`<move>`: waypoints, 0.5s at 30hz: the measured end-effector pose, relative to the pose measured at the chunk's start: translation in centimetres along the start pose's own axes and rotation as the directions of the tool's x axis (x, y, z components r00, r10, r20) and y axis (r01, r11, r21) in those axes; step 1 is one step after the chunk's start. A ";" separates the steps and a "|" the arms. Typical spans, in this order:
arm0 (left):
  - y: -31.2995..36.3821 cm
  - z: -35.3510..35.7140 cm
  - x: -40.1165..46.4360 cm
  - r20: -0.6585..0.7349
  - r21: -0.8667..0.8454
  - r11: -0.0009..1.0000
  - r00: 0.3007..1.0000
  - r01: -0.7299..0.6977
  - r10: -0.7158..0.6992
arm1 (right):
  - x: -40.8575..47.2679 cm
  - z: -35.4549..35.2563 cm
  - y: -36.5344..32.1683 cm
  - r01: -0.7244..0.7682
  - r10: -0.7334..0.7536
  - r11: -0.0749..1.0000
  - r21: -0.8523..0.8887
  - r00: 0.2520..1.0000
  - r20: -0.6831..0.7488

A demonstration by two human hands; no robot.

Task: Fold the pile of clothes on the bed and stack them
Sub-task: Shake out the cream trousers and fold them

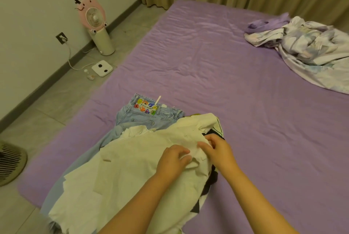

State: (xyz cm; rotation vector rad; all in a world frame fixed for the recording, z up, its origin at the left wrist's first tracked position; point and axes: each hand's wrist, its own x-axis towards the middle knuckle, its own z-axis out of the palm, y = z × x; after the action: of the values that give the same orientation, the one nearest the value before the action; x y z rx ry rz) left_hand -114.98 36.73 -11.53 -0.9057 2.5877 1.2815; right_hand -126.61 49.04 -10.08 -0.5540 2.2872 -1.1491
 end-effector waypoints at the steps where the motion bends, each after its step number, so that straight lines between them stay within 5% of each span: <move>1: 1.6 -0.8 -1.2 -0.047 -0.085 0.996 0.999 -0.021 0.017 | -0.7 -1.1 -1.7 0.030 -0.029 0.999 0.025 0.999 -0.022; 7: 9.3 -4.8 -6.6 -0.237 -0.434 0.876 0.965 -0.210 0.114 | -4.4 -6.9 -9.9 0.186 -0.169 0.947 0.261 0.982 -0.086; 12: 15.0 -8.5 -10.8 -0.431 -0.267 0.882 0.867 -0.388 0.251 | -8.9 -12.6 -15.3 0.300 -0.286 0.853 0.428 0.953 -0.097; 15: 18.8 -11.2 -13.4 -0.495 -0.241 0.839 0.805 -0.488 0.325 | -11.8 -16.3 -17.0 0.462 -0.431 0.804 0.375 0.886 -0.168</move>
State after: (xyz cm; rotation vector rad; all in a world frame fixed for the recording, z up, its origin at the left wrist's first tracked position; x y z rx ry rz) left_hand -112.84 43.14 13.26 -0.7647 3.0891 1.9184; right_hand -125.15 56.11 15.26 -0.9256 1.9307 -1.8471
